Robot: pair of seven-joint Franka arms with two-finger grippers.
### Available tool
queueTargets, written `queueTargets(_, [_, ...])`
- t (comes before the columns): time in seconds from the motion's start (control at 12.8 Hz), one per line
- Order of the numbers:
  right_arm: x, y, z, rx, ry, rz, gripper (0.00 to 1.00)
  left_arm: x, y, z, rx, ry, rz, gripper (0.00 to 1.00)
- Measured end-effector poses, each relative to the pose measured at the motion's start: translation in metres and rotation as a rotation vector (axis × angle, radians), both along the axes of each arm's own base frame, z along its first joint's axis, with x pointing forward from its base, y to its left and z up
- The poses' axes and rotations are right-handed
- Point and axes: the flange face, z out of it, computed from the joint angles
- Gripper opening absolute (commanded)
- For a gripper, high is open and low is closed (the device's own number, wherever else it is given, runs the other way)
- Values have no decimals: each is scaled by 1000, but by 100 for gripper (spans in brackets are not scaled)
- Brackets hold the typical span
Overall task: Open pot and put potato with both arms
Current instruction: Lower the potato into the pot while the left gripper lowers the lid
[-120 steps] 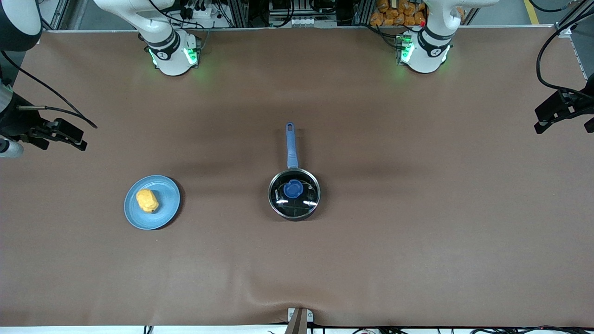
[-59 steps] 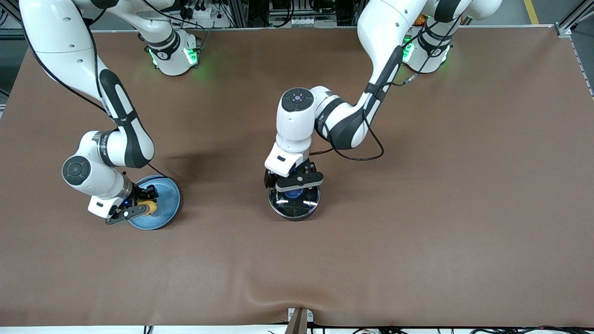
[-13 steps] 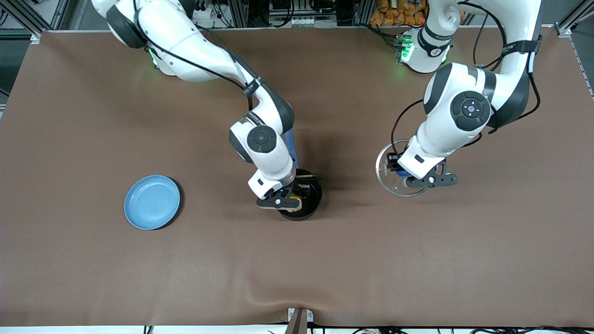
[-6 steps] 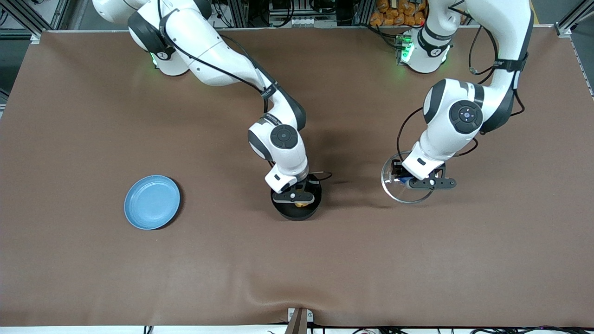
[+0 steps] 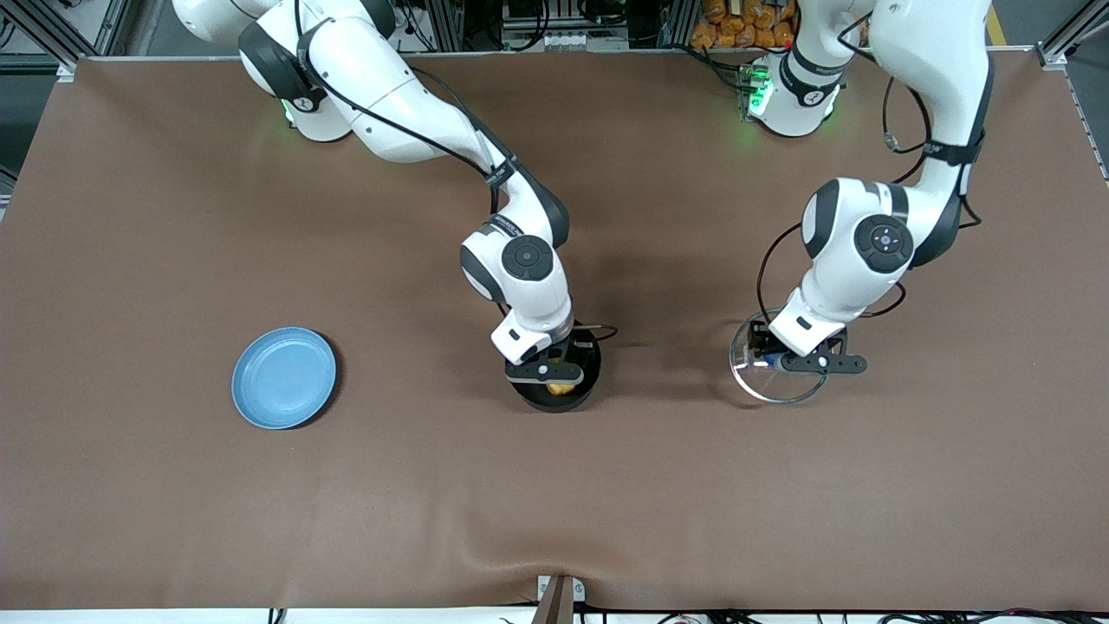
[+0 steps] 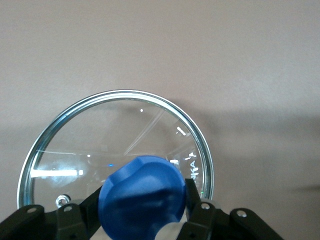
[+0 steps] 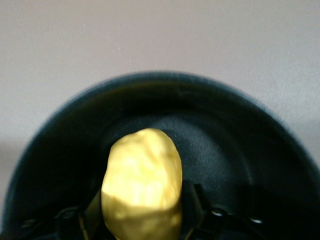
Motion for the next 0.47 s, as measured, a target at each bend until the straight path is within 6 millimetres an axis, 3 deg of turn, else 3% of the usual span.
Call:
queueTargets(0.31, [16,-16,34,-39,22,-9,100,2,-3,-30,-4,-21,-12,0])
queueTargets(0.39, [20,-24,48,-53,34,-15,100,3,-1,-32,-10,-25,-18,59])
queueTargets(0.47, [24,-33,64,-72,53,-23,100,4,0,-34,-14,-28,-25,87])
